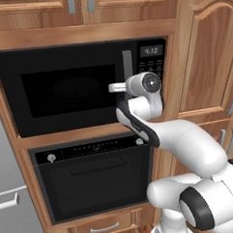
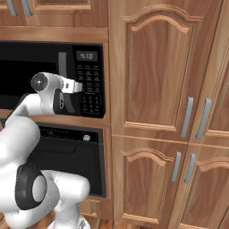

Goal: The microwave is finished heating the shrimp and lemon. Take the bowl containing the food and place it on the dining counter.

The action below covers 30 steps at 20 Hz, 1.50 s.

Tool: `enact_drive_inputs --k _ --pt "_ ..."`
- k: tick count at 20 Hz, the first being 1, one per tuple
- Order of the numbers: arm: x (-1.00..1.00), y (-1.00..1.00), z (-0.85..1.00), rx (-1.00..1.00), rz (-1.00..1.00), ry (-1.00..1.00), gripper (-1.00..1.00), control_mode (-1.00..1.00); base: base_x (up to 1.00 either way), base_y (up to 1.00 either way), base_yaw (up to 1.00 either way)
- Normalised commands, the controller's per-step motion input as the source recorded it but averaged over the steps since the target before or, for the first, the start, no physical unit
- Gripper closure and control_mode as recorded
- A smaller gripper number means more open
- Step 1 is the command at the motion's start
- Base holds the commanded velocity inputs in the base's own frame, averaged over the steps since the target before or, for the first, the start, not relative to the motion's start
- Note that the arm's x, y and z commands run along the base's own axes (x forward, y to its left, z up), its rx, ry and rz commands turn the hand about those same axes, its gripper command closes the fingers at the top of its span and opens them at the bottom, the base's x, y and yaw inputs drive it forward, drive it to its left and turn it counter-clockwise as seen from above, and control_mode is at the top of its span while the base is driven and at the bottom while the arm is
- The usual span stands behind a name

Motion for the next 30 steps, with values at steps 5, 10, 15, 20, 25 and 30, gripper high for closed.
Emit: enact_drive_inputs --k 5,10,15,20,25,30 --pt "0.32 0.0 -0.2 -0.04 0.0 -0.01 1.0 -1.0 0.0 0.0 0.0" --pt "0.0 0.0 0.0 0.0 0.0 0.0 1.0 -1.0 0.0 0.0 0.0" --pt "-0.01 0.0 0.0 0.0 0.0 0.0 1.0 -1.0 0.0 0.0 0.0" --pt "-0.37 0.05 0.02 0.0 0.0 0.0 1.0 -1.0 0.0 0.0 0.0" --pt "-0.84 0.27 0.29 0.0 0.0 0.0 1.0 -1.0 0.0 0.0 0.0" --pt "-1.0 0.5 0.65 0.0 0.0 0.0 1.0 -1.0 0.0 0.0 0.0"
